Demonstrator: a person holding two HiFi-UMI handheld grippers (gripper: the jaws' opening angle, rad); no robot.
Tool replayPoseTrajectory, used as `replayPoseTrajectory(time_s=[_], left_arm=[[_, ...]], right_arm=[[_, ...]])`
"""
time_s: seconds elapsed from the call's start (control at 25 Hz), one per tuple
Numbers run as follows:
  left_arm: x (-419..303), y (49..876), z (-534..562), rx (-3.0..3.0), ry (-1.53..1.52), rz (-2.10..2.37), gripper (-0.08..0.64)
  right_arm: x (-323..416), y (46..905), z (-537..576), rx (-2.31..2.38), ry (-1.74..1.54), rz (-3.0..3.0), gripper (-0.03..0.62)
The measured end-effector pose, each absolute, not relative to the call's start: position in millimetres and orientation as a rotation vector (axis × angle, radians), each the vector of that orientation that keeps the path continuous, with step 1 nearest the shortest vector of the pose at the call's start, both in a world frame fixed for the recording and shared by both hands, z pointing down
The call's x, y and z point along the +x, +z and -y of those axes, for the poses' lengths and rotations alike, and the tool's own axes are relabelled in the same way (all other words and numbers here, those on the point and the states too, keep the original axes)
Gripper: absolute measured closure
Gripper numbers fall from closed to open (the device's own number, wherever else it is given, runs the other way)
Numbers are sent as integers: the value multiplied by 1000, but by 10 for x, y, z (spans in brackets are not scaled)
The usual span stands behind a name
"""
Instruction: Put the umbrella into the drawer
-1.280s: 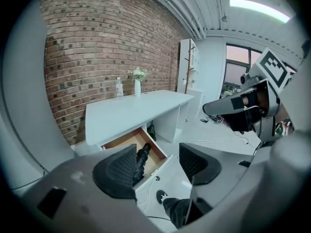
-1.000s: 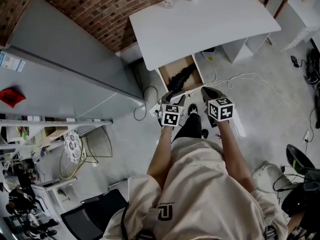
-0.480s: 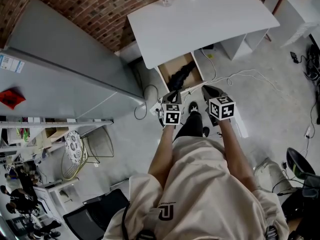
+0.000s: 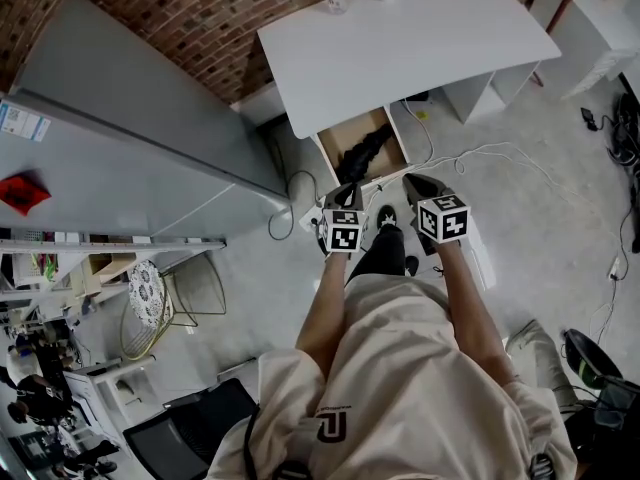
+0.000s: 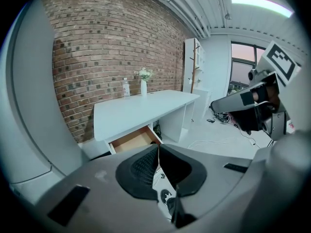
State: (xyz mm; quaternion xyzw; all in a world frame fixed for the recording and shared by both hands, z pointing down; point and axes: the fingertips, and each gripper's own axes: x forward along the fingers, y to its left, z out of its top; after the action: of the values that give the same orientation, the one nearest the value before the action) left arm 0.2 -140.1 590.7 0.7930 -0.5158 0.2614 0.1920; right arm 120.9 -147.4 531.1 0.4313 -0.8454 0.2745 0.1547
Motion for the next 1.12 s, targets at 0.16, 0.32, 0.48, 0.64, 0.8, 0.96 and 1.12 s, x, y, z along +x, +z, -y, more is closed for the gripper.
replayPoseTrajectory(time_s=[0.16, 0.32, 0.48, 0.64, 0.8, 0.96, 1.12], left_arm=[[-16, 5910, 1426, 2236, 737, 1455, 546], [-3, 5916, 1419, 2234, 744, 1449, 546], [-21, 5937, 1382, 2220, 740, 1445, 546], [-9, 5968, 1358, 2231, 744, 1421, 546], [9, 5994, 1326, 2244, 760, 1404, 546], [-25, 5976, 1338, 2234, 748, 1414, 546], [-29, 5963, 1337, 2231, 768, 1430, 546]], right_arm=[[1190, 5327, 1473, 1235, 789, 2417, 523], [1173, 5353, 1467, 1218, 773, 2399, 523], [1140, 5424, 1424, 1182, 728, 2360, 523], [1103, 5437, 1416, 1167, 711, 2369, 523], [1167, 5401, 1452, 1213, 632, 2365, 523], [1196, 5412, 1453, 1216, 666, 2370, 523], [1216, 5428, 1453, 1241, 654, 2362, 523]])
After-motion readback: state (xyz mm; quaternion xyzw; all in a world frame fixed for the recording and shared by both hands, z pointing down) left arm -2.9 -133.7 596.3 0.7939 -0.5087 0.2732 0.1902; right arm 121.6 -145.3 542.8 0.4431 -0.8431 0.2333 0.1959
